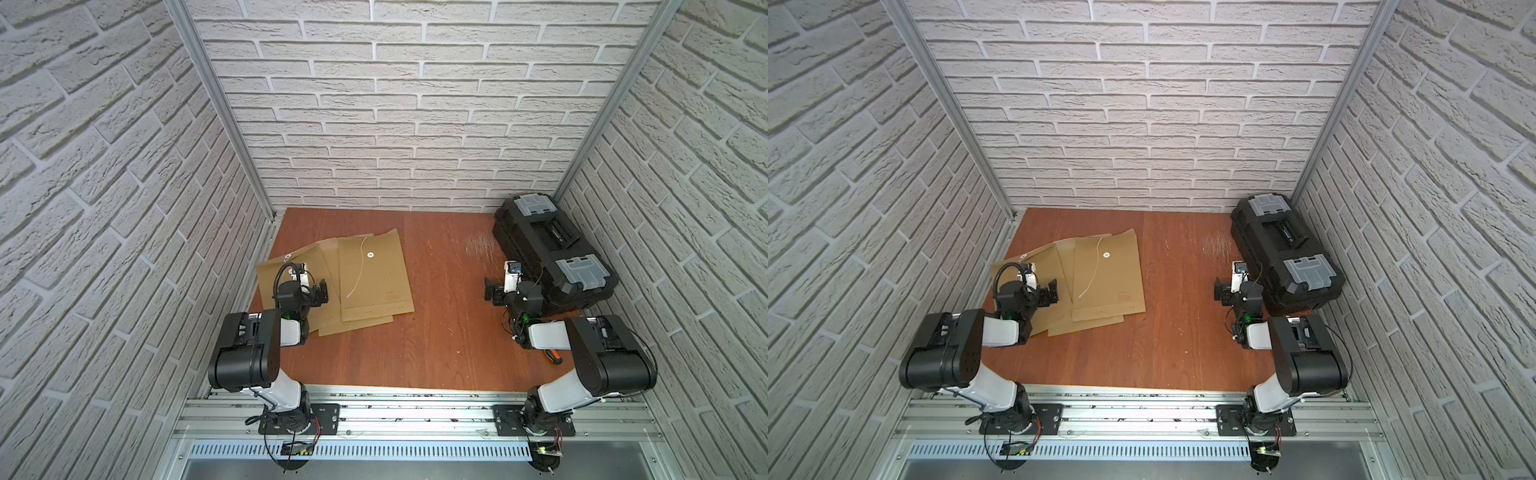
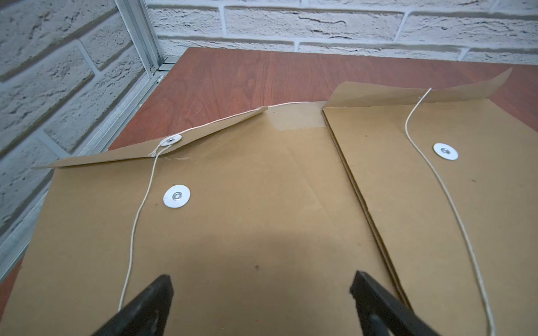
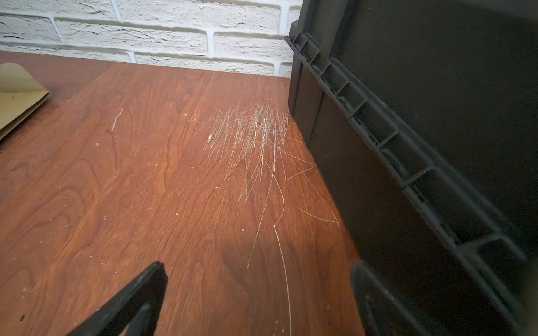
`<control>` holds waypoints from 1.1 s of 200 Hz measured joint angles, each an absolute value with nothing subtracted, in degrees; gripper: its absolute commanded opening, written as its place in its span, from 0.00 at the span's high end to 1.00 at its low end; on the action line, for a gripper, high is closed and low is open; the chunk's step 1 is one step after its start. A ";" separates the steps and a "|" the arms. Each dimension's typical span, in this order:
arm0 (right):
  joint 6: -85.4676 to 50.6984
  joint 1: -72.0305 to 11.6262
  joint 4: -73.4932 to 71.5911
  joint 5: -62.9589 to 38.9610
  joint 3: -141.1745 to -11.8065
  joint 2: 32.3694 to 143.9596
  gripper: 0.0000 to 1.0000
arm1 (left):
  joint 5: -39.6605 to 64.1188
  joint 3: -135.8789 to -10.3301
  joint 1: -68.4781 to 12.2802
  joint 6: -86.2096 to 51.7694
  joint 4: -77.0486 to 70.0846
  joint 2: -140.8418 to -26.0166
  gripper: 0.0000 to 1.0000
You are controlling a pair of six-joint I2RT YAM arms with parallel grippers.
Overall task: Close the mouth of the file bag
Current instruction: Move the file bag.
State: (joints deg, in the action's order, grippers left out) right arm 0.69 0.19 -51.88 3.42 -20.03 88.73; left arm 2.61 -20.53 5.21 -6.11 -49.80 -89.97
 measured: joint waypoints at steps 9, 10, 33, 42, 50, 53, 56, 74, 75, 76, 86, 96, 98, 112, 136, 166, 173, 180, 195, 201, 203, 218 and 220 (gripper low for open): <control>0.69 0.19 -51.88 3.42 -20.03 88.73 0.00 | 2.85 -20.53 5.23 -6.09 -49.80 -89.97 0.02; 0.69 0.19 -51.88 3.42 -20.03 88.73 0.00 | 2.87 -20.53 5.23 -6.09 -49.80 -89.97 0.02; 0.69 0.19 -51.88 3.42 -20.03 88.73 0.00 | 3.33 -20.53 5.26 -6.04 -49.80 -89.97 0.02; 0.69 0.19 -51.90 3.42 -20.03 88.73 0.00 | 3.46 -20.53 5.26 -6.04 -49.80 -89.97 0.02; 0.69 0.19 -51.88 3.42 -20.03 88.73 0.00 | 3.53 -20.53 5.26 -6.04 -49.80 -89.97 0.02; 0.69 0.19 -51.88 3.42 -20.03 88.73 0.00 | 3.55 -20.53 5.26 -6.04 -49.80 -89.97 0.02; 0.69 0.19 -51.88 3.42 -20.03 88.73 0.00 | 3.57 -20.53 5.26 -6.04 -49.80 -89.97 0.02; 0.69 0.19 -51.88 3.42 -20.03 88.73 0.00 | 3.77 -20.53 5.26 -6.04 -49.80 -89.97 0.02; 0.69 0.19 -51.88 3.42 -20.03 88.73 0.00 | 3.79 -20.53 5.26 -6.04 -49.80 -89.97 0.02; 0.69 0.19 -51.88 3.42 -20.03 88.73 0.00 | 3.79 -20.53 5.26 -6.04 -49.80 -89.97 0.02; 0.69 0.19 -51.88 3.42 -20.03 88.73 0.00 | 3.90 -20.53 5.26 -6.04 -49.80 -89.97 0.02; 0.69 0.19 -51.90 3.42 -20.03 88.73 0.00 | 3.95 -20.53 5.26 -6.04 -49.82 -89.97 0.02; 0.69 0.19 -51.90 3.42 -20.03 88.73 0.00 | 3.95 -20.53 5.26 -6.04 -49.82 -89.97 0.02; 0.69 0.19 -51.90 3.42 -20.03 88.73 0.00 | 3.97 -20.53 5.26 -6.04 -49.82 -89.97 0.02; 0.71 0.19 -51.92 3.40 -20.03 88.73 0.00 | 3.97 -20.53 5.26 -6.04 -49.82 -89.97 0.02; 0.71 0.19 -51.92 3.42 -20.03 88.73 0.00 | 4.10 -20.53 5.52 -6.07 -49.82 -89.97 0.02; 0.71 0.19 -51.92 3.42 -20.03 88.73 0.00 | 4.08 -20.53 5.61 -6.11 -49.82 -89.97 0.02; 0.71 0.19 -51.94 3.40 -20.03 88.73 0.00 | 3.99 -20.53 5.67 -6.13 -49.82 -89.97 0.02; 0.71 0.19 -51.94 3.42 -20.03 88.73 0.00 | 3.90 -20.53 5.85 -6.15 -49.82 -89.97 0.02; 0.71 0.16 -51.94 3.49 -20.03 88.71 0.00 | 3.86 -20.53 5.87 -6.15 -49.82 -89.97 0.02; 0.73 0.12 -51.94 3.60 -20.03 88.68 0.00 | 3.86 -20.53 5.87 -6.15 -49.82 -89.97 0.02; 1.28 -0.84 -48.86 5.19 -20.21 86.56 0.00 | 3.79 -20.53 5.48 -5.93 -49.45 -89.43 0.02; 1.32 -1.13 -48.12 5.41 -20.32 85.97 0.00 | 3.38 -20.53 5.28 -5.80 -49.23 -89.08 0.02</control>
